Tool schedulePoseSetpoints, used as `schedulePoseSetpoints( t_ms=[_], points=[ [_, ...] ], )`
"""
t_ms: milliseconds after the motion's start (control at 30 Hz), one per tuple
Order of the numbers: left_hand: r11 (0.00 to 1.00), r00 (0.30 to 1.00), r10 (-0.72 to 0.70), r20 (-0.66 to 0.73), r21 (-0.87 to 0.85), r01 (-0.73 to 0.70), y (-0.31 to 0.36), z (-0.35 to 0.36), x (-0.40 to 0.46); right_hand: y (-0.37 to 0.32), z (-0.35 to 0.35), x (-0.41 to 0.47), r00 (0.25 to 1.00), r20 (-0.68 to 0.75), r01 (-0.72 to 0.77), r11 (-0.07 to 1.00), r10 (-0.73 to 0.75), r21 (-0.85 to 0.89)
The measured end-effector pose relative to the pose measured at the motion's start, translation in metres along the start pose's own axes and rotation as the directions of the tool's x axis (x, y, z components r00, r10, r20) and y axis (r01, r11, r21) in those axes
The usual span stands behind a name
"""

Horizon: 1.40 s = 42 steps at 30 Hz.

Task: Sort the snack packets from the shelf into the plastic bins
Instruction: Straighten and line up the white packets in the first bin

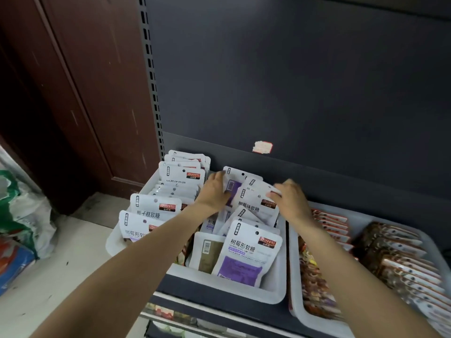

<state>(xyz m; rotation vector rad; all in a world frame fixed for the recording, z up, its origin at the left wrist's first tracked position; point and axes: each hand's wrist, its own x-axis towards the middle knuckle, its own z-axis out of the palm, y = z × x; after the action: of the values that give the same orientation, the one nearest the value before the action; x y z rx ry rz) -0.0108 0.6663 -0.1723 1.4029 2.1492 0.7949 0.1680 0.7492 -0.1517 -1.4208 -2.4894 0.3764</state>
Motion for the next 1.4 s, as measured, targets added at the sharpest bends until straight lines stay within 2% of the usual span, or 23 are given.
schedulePoseSetpoints(
  t_ms=[100, 200, 300, 367, 433, 500, 567, 633, 700, 767, 800, 833, 900, 967, 1000, 1100, 1200, 1300, 1400],
  points=[
    [0.993, 0.997, -0.082, -0.008, -0.086, 0.081, -0.007, 0.001, 0.007, 0.002, -0.012, -0.013, 0.994, 0.091, 0.064, 0.997, -0.067, 0.039],
    [0.989, 1.0, -0.02, -0.005, -0.147, 0.019, -0.009, 0.001, 0.013, -0.003, -0.022, -0.019, 0.986, 0.128, 0.122, 0.986, -0.108, -0.112],
    [0.975, 0.998, -0.033, -0.058, -0.221, 0.019, -0.009, 0.0, 0.021, -0.005, -0.02, -0.02, 0.966, 0.206, 0.185, 0.974, -0.156, -0.13],
    [0.981, 0.994, -0.052, -0.1, -0.191, 0.033, -0.01, -0.002, 0.022, -0.005, -0.018, -0.022, 0.955, 0.258, 0.171, 0.982, -0.144, -0.085],
    [0.996, 0.993, -0.005, -0.12, -0.093, -0.006, -0.006, -0.006, 0.019, -0.004, -0.019, -0.024, 0.953, 0.273, 0.144, 0.989, -0.131, -0.029],
    [0.996, 0.982, 0.062, -0.178, -0.057, -0.074, -0.002, -0.014, 0.018, -0.001, -0.021, -0.023, 0.971, 0.215, 0.098, 0.995, -0.103, 0.031],
    [0.986, 0.964, 0.077, -0.255, -0.125, -0.112, 0.0, -0.023, 0.019, 0.003, -0.019, -0.018, 0.997, 0.068, 0.038, 0.993, -0.046, 0.109],
    [0.966, 0.961, 0.093, -0.26, -0.209, -0.15, -0.002, -0.031, 0.018, 0.002, -0.018, -0.013, 0.998, -0.04, -0.042, 0.977, 0.052, 0.211],
    [0.939, 0.98, 0.101, -0.173, -0.309, -0.151, -0.009, -0.031, 0.014, -0.001, -0.016, -0.011, 0.993, -0.034, -0.101, 0.947, 0.117, 0.305],
    [0.869, 0.997, 0.064, -0.053, -0.489, -0.082, -0.018, -0.027, 0.009, 0.0, -0.011, -0.01, 0.996, -0.029, -0.063, 0.922, 0.08, 0.382],
    [0.849, 0.999, 0.05, -0.002, -0.526, -0.044, -0.021, -0.024, 0.007, -0.001, -0.008, -0.01, 0.998, -0.037, -0.031, 0.904, 0.052, 0.427],
    [0.856, 0.999, 0.042, 0.021, -0.516, -0.025, -0.022, -0.022, 0.008, -0.003, -0.006, -0.012, 0.998, -0.046, -0.01, 0.895, 0.034, 0.447],
    [0.933, 0.998, 0.039, 0.041, -0.36, -0.022, -0.021, -0.018, 0.012, -0.004, -0.001, -0.015, 0.996, -0.082, 0.015, 0.884, 0.027, 0.467],
    [0.995, 0.998, 0.053, 0.021, -0.091, -0.051, -0.017, -0.018, 0.016, -0.007, 0.001, -0.016, 0.987, -0.156, 0.04, 0.906, 0.029, 0.422],
    [0.998, 0.998, 0.058, -0.002, -0.031, -0.058, -0.014, -0.018, 0.02, -0.008, 0.0, -0.016, 0.981, -0.19, 0.041, 0.913, 0.04, 0.406],
    [0.998, 0.994, 0.038, -0.099, -0.053, -0.043, -0.01, -0.021, 0.029, -0.007, -0.007, -0.011, 0.976, -0.218, 0.055, 0.933, 0.026, 0.356],
    [1.0, 0.997, -0.005, -0.077, 0.005, 0.005, -0.011, -0.019, 0.039, -0.009, -0.018, -0.003, 0.963, -0.22, 0.175, 0.981, -0.154, 0.08],
    [1.0, 0.998, 0.001, -0.056, -0.02, -0.003, -0.009, -0.014, 0.044, -0.017, -0.018, 0.004, 0.959, -0.03, 0.271, 0.946, -0.281, -0.179],
    [1.0, 0.998, 0.017, -0.066, -0.02, -0.019, -0.006, -0.01, 0.047, -0.019, -0.008, 0.005, 0.969, 0.087, 0.243, 0.954, -0.231, -0.177]
  ],
)
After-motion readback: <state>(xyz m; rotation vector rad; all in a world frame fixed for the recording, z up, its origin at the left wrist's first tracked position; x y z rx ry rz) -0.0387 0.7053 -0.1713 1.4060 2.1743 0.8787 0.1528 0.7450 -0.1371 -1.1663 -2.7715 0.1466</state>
